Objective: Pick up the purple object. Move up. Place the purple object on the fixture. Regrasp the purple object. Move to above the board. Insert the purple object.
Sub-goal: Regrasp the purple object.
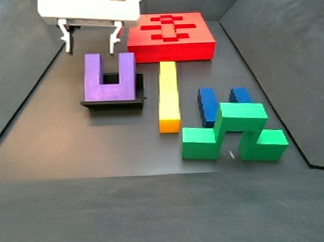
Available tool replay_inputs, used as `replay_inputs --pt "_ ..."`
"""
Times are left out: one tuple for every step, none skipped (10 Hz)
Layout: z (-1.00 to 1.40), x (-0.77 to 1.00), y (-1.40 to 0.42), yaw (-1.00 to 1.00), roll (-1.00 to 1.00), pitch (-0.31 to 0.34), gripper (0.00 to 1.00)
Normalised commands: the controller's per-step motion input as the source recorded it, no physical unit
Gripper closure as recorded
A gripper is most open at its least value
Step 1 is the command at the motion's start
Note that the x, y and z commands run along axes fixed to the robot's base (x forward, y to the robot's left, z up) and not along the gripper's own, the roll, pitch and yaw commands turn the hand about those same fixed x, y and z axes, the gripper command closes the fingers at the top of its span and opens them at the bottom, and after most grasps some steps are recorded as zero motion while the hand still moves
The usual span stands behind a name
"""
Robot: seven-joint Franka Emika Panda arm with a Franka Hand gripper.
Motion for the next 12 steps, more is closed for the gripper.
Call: replay_inputs --pt "-0.03 0.03 0.0 0.0 0.0 0.0 0.0" --pt "-0.24 0.05 0.06 0.0 -0.22 -0.086 0.0" --pt "-0.26 0.07 0.2 0.01 -0.49 -0.114 0.0" --pt "-0.16 0.03 0.33 0.1 -0.63 -0.086 0.0" --pt "-0.13 0.09 0.24 0.19 -0.6 -0.034 0.0" --pt "-0.05 0.02 0.16 0.23 -0.41 0.0 0.0" --pt "0.0 0.01 0.0 0.21 -0.09 0.0 0.0" --pt "-0.09 0.0 -0.04 0.12 0.0 0.0 0.0" --pt "-0.2 0.0 -0.03 0.1 0.13 0.0 0.0" --pt "-0.22 0.0 0.0 0.09 0.16 0.0 0.0" --pt "-0.16 0.0 0.0 0.09 0.12 0.0 0.0" --pt "-0.16 0.0 0.0 0.1 0.09 0.0 0.0"
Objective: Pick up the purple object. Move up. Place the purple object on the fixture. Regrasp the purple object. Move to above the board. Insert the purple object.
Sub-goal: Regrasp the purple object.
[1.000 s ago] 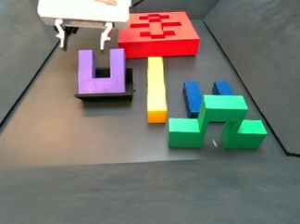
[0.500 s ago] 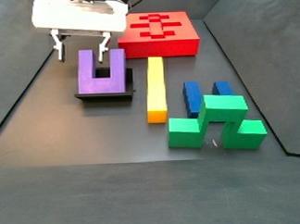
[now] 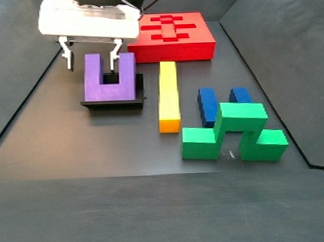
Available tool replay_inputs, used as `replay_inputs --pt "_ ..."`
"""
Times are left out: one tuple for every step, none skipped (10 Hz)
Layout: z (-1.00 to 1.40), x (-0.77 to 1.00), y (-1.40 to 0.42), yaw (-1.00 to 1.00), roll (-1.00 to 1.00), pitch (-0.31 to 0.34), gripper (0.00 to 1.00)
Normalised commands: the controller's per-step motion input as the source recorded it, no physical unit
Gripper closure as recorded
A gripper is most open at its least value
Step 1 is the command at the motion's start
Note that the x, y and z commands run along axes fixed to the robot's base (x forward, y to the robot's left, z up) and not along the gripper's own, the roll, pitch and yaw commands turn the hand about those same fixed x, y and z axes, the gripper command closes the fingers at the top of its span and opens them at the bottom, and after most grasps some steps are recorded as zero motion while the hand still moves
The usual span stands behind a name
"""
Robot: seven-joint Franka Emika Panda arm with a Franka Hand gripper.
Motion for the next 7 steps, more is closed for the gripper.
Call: replay_inputs --pt "-0.13 0.0 0.03 0.09 0.04 0.0 0.0" --pt "-0.14 0.0 0.11 0.07 0.03 0.0 0.0" --pt "-0.17 0.0 0.18 0.04 0.03 0.0 0.0" --pt "-0.11 0.0 0.19 0.02 0.0 0.0 0.0" --pt "-0.03 0.0 0.15 0.0 0.0 0.0 0.0" --pt "0.0 0.02 0.06 0.0 0.0 0.0 0.0" --pt "0.0 0.19 0.0 0.0 0.08 0.069 0.0"
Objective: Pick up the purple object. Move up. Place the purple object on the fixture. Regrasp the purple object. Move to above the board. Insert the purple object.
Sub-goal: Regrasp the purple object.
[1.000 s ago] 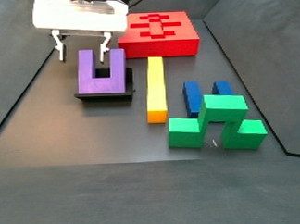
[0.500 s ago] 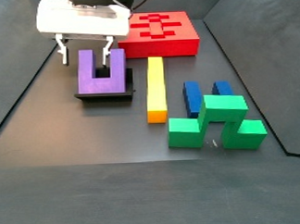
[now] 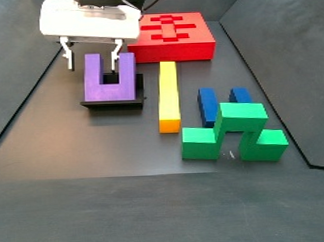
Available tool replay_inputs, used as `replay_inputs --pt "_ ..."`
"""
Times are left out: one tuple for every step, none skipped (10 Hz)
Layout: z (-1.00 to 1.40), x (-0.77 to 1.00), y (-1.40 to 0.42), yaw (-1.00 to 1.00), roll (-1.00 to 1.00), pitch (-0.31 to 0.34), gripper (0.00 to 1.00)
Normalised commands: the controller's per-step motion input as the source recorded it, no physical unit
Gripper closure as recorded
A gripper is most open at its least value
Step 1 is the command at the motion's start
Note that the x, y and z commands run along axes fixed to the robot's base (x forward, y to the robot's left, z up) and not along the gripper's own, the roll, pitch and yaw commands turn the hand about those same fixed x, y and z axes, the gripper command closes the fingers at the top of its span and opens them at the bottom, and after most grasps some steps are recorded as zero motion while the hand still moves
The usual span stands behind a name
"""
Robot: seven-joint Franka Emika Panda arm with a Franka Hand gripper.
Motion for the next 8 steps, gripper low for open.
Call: replay_inputs --pt "0.04 0.21 0.0 0.0 0.04 0.111 0.0" --pt "0.05 0.17 0.0 0.0 0.01 0.12 0.0" --pt "0.03 0.14 0.0 0.0 0.0 0.077 0.0" --pt "0.03 0.17 0.0 0.0 0.0 0.089 0.0" --pt "0.06 0.19 0.0 0.0 0.0 0.111 0.0" --pt "0.01 0.14 0.0 0.0 0.05 0.094 0.0" --pt "0.0 0.08 0.0 0.0 0.08 0.083 0.0" --pt "0.0 0.0 0.0 0.0 0.07 0.02 0.0"
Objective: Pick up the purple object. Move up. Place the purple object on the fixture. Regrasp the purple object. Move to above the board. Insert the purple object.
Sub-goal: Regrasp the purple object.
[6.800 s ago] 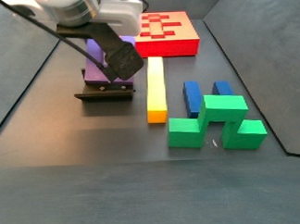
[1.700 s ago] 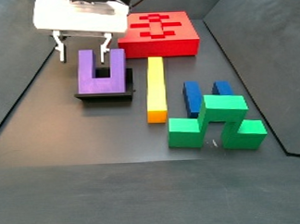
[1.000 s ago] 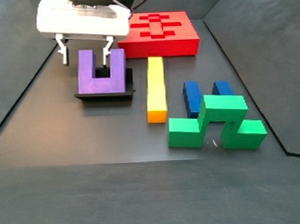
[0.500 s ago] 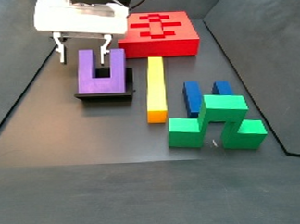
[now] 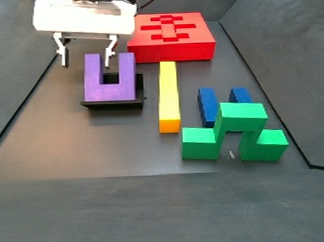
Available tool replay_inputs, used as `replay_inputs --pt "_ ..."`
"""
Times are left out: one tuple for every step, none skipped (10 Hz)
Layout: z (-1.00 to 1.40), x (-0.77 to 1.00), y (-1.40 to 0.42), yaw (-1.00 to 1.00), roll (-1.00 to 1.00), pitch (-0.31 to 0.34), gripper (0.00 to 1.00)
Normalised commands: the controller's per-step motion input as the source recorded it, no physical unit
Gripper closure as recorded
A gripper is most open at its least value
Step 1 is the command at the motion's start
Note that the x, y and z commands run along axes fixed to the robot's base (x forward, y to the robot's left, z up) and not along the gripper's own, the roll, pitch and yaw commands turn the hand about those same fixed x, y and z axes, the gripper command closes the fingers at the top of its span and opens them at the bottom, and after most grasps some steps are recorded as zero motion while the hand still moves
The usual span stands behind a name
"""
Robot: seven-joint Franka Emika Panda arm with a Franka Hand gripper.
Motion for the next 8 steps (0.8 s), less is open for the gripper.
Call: replay_inputs --pt "0.0 0.0 0.0 0.0 0.0 0.0 0.0" --pt "0.0 0.0 0.0 0.0 0.0 0.0 1.0" --pt "0.0 0.0 0.0 0.0 0.0 0.0 1.0" --pt "0.0 0.0 0.0 0.0 0.0 0.0 1.0" --pt "0.0 0.0 0.0 0.0 0.0 0.0 1.0" --pt "0.0 0.0 0.0 0.0 0.0 0.0 1.0" --pt "0.0 0.0 0.0 0.0 0.0 0.0 1.0" --pt "0.0 0.0 0.0 0.0 0.0 0.0 1.0"
